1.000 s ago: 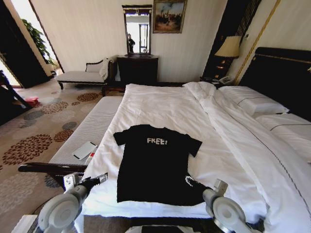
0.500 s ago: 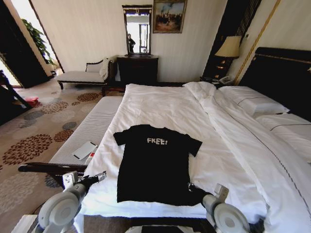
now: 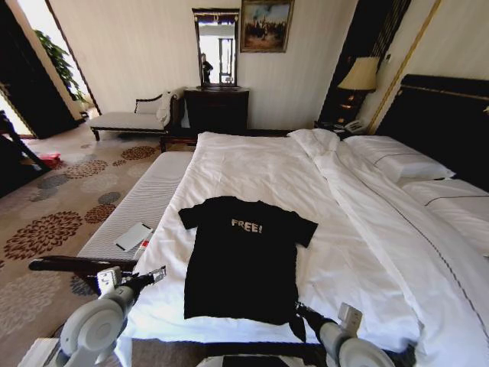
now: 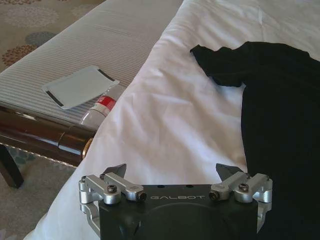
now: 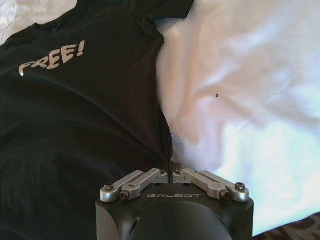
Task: Fold the clothes on the bed.
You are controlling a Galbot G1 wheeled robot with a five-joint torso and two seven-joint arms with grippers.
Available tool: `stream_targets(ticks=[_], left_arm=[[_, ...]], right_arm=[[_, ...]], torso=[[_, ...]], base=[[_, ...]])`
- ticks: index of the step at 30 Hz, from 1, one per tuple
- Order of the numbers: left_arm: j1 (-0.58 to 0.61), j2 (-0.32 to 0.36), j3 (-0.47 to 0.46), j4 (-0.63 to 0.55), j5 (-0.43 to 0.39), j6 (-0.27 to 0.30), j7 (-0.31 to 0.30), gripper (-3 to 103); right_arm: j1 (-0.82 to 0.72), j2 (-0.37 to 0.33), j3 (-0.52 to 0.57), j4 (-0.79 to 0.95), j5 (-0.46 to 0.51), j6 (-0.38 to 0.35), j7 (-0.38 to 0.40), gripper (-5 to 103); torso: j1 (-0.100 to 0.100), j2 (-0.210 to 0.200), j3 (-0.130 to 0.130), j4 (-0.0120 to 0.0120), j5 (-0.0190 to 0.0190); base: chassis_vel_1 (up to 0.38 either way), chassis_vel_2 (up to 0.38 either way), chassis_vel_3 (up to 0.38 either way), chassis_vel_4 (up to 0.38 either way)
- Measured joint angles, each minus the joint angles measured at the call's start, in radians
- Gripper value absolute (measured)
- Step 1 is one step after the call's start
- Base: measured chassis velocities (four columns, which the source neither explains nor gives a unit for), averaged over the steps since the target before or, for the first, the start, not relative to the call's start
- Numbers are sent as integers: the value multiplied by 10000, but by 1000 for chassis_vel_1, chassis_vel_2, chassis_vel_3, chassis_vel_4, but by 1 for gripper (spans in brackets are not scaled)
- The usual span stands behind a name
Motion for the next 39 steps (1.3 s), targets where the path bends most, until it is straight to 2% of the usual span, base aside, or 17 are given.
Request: stream_targets(ticks=[1, 2, 3, 6, 9, 12, 13, 18, 23, 25, 28, 31, 32, 35, 37, 38, 39], left_arm=[[15, -20, 76, 0, 23, 0, 0, 100], [39, -32, 154, -2, 41, 0, -2, 100], [39, -32, 154, -2, 41, 0, -2, 100], [145, -41, 436, -125, 65, 1, 31, 100], [194, -14, 587, -168, 68, 0, 78, 100], [336, 126, 1061, -147, 76, 0, 188, 100], [359, 144, 1124, -144, 87, 0, 206, 100], [496, 373, 1956, 152, 876, 0, 559, 100], [435, 457, 2455, 372, 1194, 0, 850, 100], [354, 457, 2656, 403, 1373, 1, 1146, 100], [222, 447, 2799, 509, 1714, 0, 1517, 101], [116, 404, 2945, 586, 1952, -1, 1646, 93], [116, 404, 2945, 586, 1952, -1, 1646, 93], [112, 373, 3032, 581, 2033, -1, 1647, 77], [114, 373, 3035, 579, 2036, -1, 1647, 77], [137, 366, 3056, 552, 2055, 0, 1645, 66], [145, 360, 3065, 541, 2067, 0, 1644, 66]], right_arm=[[16, 5, 45, 0, -39, 39, 22, -1], [33, 7, 120, 17, -66, 85, 34, 4], [33, 7, 120, 17, -66, 85, 34, 4], [294, 23, 525, 238, 34, 194, 46, 20], [524, 23, 762, 389, 189, 227, 64, 25], [1269, -61, 1229, 645, 465, 410, 123, 41], [1354, -75, 1271, 662, 509, 421, 137, 41], [2320, -195, 1506, 574, 902, 456, 314, 63], [2767, -196, 1496, 369, 1072, 460, 375, 74], [2892, -197, 1476, 252, 1142, 460, 395, 90], [2970, -207, 1469, 170, 1195, 460, 429, 95], [3027, -208, 1454, 128, 1244, 459, 468, 100], [3027, -208, 1454, 128, 1244, 459, 468, 100], [3073, -237, 1446, 93, 1269, 456, 505, 100], [3078, -238, 1446, 91, 1272, 456, 508, 100], [3112, -243, 1446, 72, 1307, 454, 537, 100], [3125, -244, 1446, 65, 1320, 451, 553, 100]], torso=[[0, 0, 0, 0, 1], [-1, 0, 0, -1, 0], [-1, 0, 0, -1, 0], [0, 0, 0, -1, 0], [-1, 0, 0, 0, 0], [0, 0, 0, 1, 0], [0, 0, 1, 0, 0], [-1, 0, 0, 2, 1], [0, 0, 1, 1, 0], [1, 0, 1, 0, 1], [1, 0, 0, 0, 1], [1, 0, 1, 0, 0], [1, 0, 1, 0, 0], [1, 0, 0, 0, 0], [1, 0, 0, 0, 0], [0, 0, 0, 0, 1], [1, 0, 0, 0, 1]], base=[[0, 0, 0, 0], [0, 0, 0, 0], [0, 0, 0, 0], [0, 0, 0, 0], [0, 0, 0, 0], [0, 0, 0, 0], [0, 0, 0, 0], [0, 0, 0, 0], [0, 0, 0, 0], [0, 0, 0, 0], [0, 0, 0, 0], [0, 0, 0, 0], [0, 0, 0, 0], [0, 0, 0, 0], [0, 0, 0, 0], [0, 0, 0, 0], [0, 0, 0, 0]])
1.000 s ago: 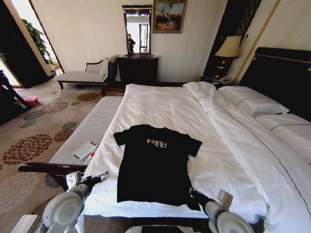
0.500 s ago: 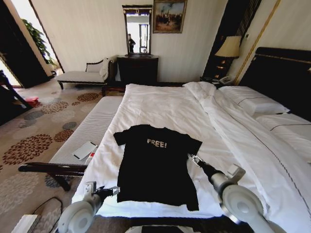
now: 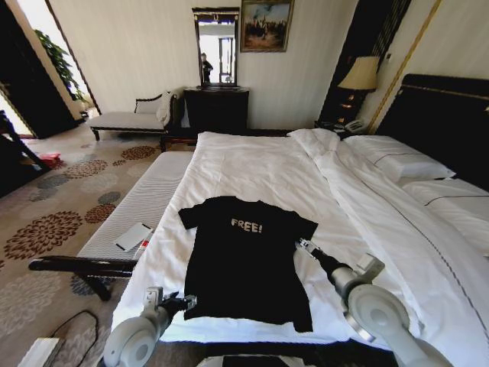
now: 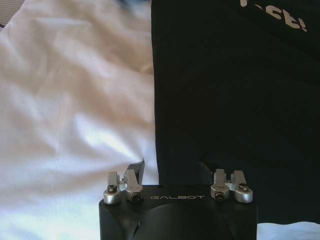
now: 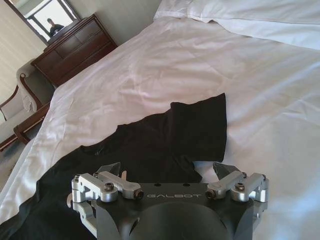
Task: Fold the clothes on the bed.
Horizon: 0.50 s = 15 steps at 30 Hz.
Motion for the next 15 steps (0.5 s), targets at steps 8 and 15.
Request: stream_targets(ticks=[8, 15], left_arm=[[134, -4, 11, -152, 148, -1, 4, 39], [261, -6, -36, -213, 234, -1, -1, 12]], right_arm=[[-2, 18, -10, -11, 10, -13, 61, 100], [-48, 44, -7, -12, -19, -13, 77, 100]], torso=[[0, 0, 0, 0, -1], [0, 0, 0, 1, -1]], base=[[0, 0, 0, 0], [0, 0, 0, 0]])
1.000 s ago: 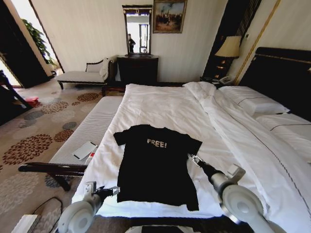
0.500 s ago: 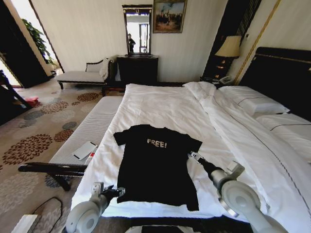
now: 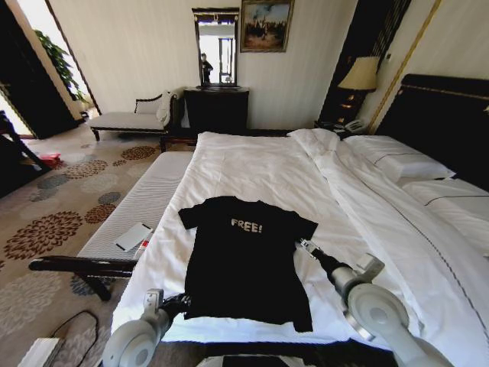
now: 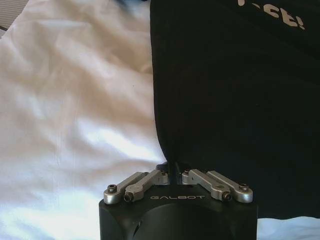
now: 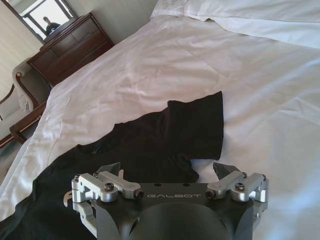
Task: Fold the clothes on the bed.
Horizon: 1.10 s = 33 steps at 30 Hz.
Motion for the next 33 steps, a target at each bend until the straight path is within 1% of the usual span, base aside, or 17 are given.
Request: stream_targets(ticks=[2, 3, 7, 15, 17, 19, 20, 22, 23, 29, 33], left_arm=[[38, -5, 0, -25, 6, 0, -8, 3], [53, -5, 0, -40, 7, 0, -11, 1], [176, 70, -49, -149, 7, 0, -84, 0], [748, 604, -500, -469, -56, -3, -261, 0], [979, 804, -647, -593, -83, -6, -295, 0], [1328, 1168, -858, -737, -78, -9, -319, 0], [1328, 1168, -858, -737, -78, -9, -319, 0], [1522, 1407, -985, -800, -63, -14, -339, 0], [1696, 1609, -1111, -858, -49, -16, -362, 0], [2089, 2035, -1513, -1078, -47, -26, -436, 0], [2218, 2155, -1704, -1106, -22, -27, -462, 0]], right_arm=[[-16, 8, 0, 0, -15, -1, 1, 100], [-22, 9, 0, 0, -23, -1, 2, 100], [-45, 10, 11, 0, -41, -2, 2, 100], [-23, 12, 12, -24, -70, -3, 4, 100], [12, 13, -12, -49, -76, -5, 4, 100], [102, 12, -63, -100, -81, -10, 3, 100], [102, 12, -63, -100, -81, -10, 3, 100], [173, 14, -101, -142, -83, -12, 2, 100], [238, 21, -138, -185, -86, -16, -3, 100], [466, 35, -274, -368, -104, -27, -57, 100], [779, 43, -395, -691, -108, -37, -175, 100]], torso=[[0, 0, 0, -1, 0], [0, 0, 0, -1, 0], [-1, 0, 0, 0, -2], [-1, 0, 0, -2, -1], [-1, 0, 0, -1, -3], [-1, 0, 0, -1, -1], [-1, 0, 0, -1, -1], [-1, 0, 0, -2, -1], [-1, 0, 0, -1, -1], [-1, 0, 0, -1, -2], [-1, 0, 0, -1, 0]], base=[[0, 0, 0, 0], [0, 0, 0, 0], [0, 0, 0, 0], [0, 0, 0, 0], [0, 0, 0, 0], [0, 0, 0, 0], [0, 0, 0, 0], [0, 0, 0, 0], [0, 0, 0, 0], [0, 0, 0, 0], [0, 0, 0, 0]])
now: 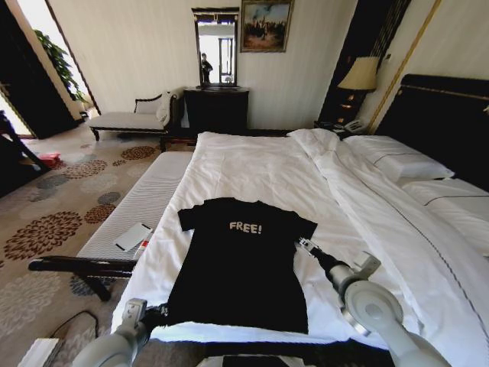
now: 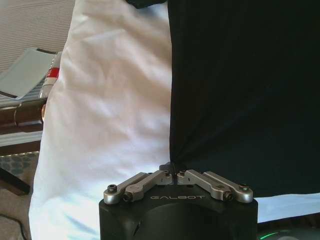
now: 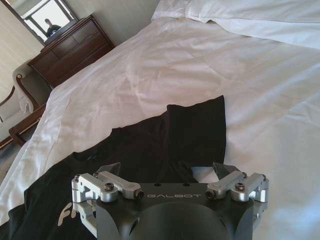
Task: Fold the clothes on the bed.
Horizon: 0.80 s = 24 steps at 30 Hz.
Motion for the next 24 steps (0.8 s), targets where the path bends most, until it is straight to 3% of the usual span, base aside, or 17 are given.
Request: stream_targets(ticks=[6, 8, 13, 15, 16, 19, 20, 24], left_arm=[[85, -11, -116, -96, 9, 9, -147, -3], [75, -38, -132, -110, -24, 47, -197, 1], [-278, -599, -463, -217, -34, 23, -19, 28], [-406, -800, -598, -300, -92, 7, 9, 28], [-500, -926, -698, -366, -152, 2, 22, 33], [-1574, -1688, -1577, -790, -1142, 25, -165, 44], [-1574, -1688, -1577, -790, -1142, 25, -165, 44], [-2775, -2344, -2623, -928, -2666, 34, -591, 67]], right_arm=[[861, -29, -243, -962, 76, -209, -311, 100], [1111, -57, -314, -1300, 86, -250, -431, 100], [2247, -179, -703, -3057, -11, -450, -1335, 100], [2540, -190, -812, -3509, -101, -468, -1576, 100], [2716, -191, -872, -3749, -155, -474, -1694, 100], [3648, -144, -1237, -4992, -366, -492, -2356, 100], [3648, -144, -1237, -4992, -366, -492, -2356, 100], [4629, -8, -1737, -6594, -701, -409, -3140, 100]], torso=[[0, 0, 0, 0, 0], [0, 0, 1, 4, 4], [0, 0, 0, 2, 2], [1, -1, 1, 1, 1], [0, 0, 1, 3, 2], [0, 0, 1, 5, 1], [0, 0, 1, 5, 1], [2, -1, 2, -3, 2]], base=[[0, 0, 0, 0], [0, 0, 0, 0], [0, 0, 0, 0], [0, 0, 0, 0], [0, 0, 0, 0], [0, 0, 0, 0], [0, 0, 0, 0], [0, 0, 0, 0]])
